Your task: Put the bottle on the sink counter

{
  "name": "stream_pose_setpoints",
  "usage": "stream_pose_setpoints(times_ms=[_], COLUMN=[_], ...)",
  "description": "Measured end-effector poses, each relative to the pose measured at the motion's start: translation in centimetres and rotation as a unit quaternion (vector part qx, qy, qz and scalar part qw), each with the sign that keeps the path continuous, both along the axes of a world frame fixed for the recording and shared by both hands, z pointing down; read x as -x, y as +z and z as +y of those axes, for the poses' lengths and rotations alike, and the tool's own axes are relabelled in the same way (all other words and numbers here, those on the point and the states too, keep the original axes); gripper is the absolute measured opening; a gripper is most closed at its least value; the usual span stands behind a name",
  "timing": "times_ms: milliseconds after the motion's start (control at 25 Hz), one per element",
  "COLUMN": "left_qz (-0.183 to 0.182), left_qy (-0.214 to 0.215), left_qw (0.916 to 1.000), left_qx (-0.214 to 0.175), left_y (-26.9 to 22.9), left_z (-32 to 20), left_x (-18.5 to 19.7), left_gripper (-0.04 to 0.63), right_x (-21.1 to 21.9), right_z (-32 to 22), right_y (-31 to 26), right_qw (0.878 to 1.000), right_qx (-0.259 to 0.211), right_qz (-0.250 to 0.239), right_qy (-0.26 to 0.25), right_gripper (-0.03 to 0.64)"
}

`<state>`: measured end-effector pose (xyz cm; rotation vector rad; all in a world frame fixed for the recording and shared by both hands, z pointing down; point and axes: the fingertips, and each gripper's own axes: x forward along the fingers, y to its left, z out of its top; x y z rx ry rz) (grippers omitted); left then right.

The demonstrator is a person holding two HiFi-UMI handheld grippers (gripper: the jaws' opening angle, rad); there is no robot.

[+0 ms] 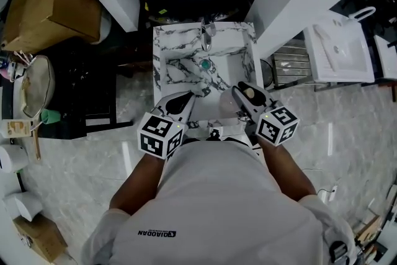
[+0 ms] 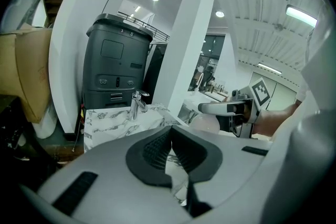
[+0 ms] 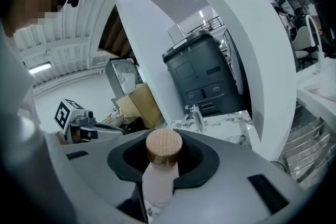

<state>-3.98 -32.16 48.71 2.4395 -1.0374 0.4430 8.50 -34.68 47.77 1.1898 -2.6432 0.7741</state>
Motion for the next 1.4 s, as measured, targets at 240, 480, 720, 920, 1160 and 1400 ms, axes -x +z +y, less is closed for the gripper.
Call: stream_pose_setpoints(times_ms=[240, 480, 720, 920, 1160, 1400], left_qz=[-0.007, -0.006, -0.006, -0.012, -0.020, -0.016], left_qy=[-0.013, -0.024, -0.031, -0.028, -0.024, -0.038], left_qw=[0.9998, 0.9995, 0.9989, 0.9985, 0.9983, 0.9968], left_qx=[0.010, 0.022, 0.034, 0.045, 0.050, 0.068], left_y=[1.2, 2.2, 3.4, 4.3, 5.3, 6.3], left_z=[-2.0, -4.0, -5.7, -6.3, -7.3, -7.1], left_x=[-0.2, -1.1, -1.8, -2.3, -3.2, -3.1], left_gripper=[0.014, 0.015, 0.015, 0.015, 0.015, 0.015], right_x=[-0.4, -1.3, -2.9, -4.2, -5.1, -5.8], right_z=[-2.7, -5.6, -9.0, -12.1, -16.1, -19.9], right_y=[1.0, 2.6, 4.0, 5.4, 7.0, 8.7], right_qw=[1.000, 1.000, 0.999, 0.998, 0.997, 0.995], right_qx=[0.006, 0.012, 0.005, 0.004, -0.007, -0.009], right_qz=[0.003, 0.018, 0.043, 0.061, 0.078, 0.101], right_qy=[-0.010, -0.017, -0.012, -0.002, 0.005, 0.012], right_gripper=[0.127, 0.127, 0.127, 0.127, 0.127, 0.127])
